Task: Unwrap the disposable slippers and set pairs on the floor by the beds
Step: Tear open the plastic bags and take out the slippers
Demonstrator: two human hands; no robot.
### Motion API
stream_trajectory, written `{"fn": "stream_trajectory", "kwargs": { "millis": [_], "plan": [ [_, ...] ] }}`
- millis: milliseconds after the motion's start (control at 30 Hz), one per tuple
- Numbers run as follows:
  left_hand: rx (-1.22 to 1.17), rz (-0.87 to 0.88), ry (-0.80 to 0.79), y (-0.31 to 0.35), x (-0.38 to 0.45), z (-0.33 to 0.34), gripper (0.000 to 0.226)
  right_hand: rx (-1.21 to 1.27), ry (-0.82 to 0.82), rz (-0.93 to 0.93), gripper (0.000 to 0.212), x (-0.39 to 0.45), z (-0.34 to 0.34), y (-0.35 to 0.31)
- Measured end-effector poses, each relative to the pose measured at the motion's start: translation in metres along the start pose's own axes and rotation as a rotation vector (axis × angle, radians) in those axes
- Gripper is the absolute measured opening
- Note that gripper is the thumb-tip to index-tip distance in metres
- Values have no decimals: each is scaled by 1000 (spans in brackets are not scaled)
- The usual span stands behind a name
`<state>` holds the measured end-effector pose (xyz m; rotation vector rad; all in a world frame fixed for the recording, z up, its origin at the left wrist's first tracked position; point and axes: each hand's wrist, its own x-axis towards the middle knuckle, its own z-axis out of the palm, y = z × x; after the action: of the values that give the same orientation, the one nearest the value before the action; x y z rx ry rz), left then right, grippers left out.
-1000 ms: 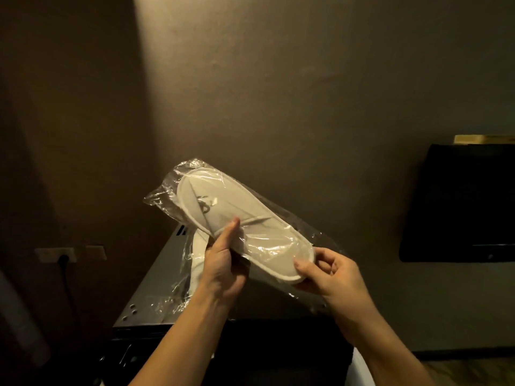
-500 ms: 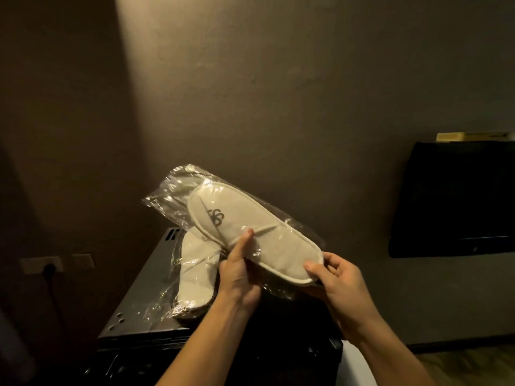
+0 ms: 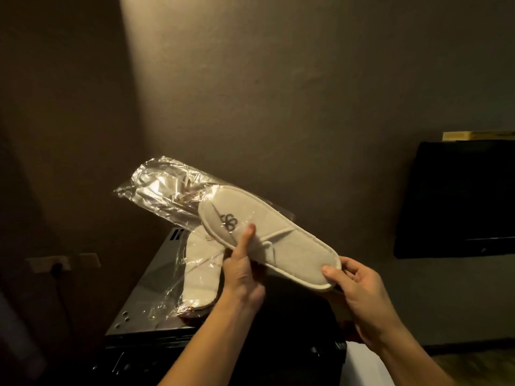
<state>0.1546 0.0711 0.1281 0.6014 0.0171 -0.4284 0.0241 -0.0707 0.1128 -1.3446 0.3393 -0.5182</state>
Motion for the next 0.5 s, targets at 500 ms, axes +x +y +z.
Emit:
{"fn": "stream_trajectory", "kwargs": {
  "millis": [500],
  "plan": [
    [80, 223, 15, 47, 31, -16, 56, 64, 67, -4, 24, -10, -34, 2]
  ]
}}
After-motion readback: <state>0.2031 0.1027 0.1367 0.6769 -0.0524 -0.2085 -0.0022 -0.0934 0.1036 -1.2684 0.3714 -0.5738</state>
